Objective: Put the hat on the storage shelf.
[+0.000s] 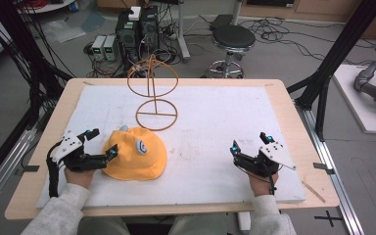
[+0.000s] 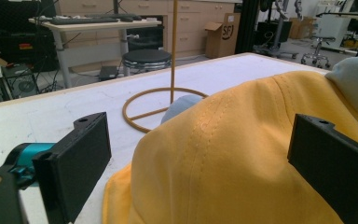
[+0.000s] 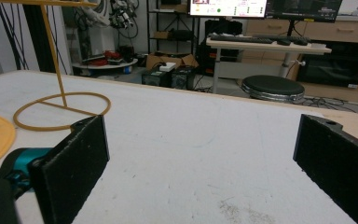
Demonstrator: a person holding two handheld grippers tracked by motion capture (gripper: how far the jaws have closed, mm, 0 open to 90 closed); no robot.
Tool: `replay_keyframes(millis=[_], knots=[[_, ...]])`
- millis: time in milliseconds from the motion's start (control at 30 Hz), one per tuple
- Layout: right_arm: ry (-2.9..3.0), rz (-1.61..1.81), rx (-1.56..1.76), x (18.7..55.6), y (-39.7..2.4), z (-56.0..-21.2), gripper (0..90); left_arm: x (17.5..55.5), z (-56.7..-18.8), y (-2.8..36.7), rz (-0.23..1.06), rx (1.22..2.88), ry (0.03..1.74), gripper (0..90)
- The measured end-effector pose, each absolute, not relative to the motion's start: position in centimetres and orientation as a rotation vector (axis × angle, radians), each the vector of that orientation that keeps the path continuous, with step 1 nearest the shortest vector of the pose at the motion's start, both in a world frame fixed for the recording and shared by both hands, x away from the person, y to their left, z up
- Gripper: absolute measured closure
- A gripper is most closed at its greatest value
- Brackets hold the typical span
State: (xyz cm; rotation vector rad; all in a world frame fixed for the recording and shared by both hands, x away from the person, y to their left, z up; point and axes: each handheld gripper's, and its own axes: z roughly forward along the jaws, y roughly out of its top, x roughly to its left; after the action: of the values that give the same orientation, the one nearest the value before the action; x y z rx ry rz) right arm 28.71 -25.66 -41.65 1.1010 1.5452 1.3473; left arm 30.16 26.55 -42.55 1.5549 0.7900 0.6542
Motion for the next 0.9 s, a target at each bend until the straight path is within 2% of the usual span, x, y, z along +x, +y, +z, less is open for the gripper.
replay_keyframes(millis=[600,900], knots=[[1.538,1.344,1.093,28.7,-25.7,-41.6,2.8,31.2,-42.1,24.9,0.635,1.575,0.772,6.6],[1.537,1.348,1.093,28.7,-25.7,-41.6,2.9,31.5,-42.1,24.1,0.632,1.604,0.746,18.2]])
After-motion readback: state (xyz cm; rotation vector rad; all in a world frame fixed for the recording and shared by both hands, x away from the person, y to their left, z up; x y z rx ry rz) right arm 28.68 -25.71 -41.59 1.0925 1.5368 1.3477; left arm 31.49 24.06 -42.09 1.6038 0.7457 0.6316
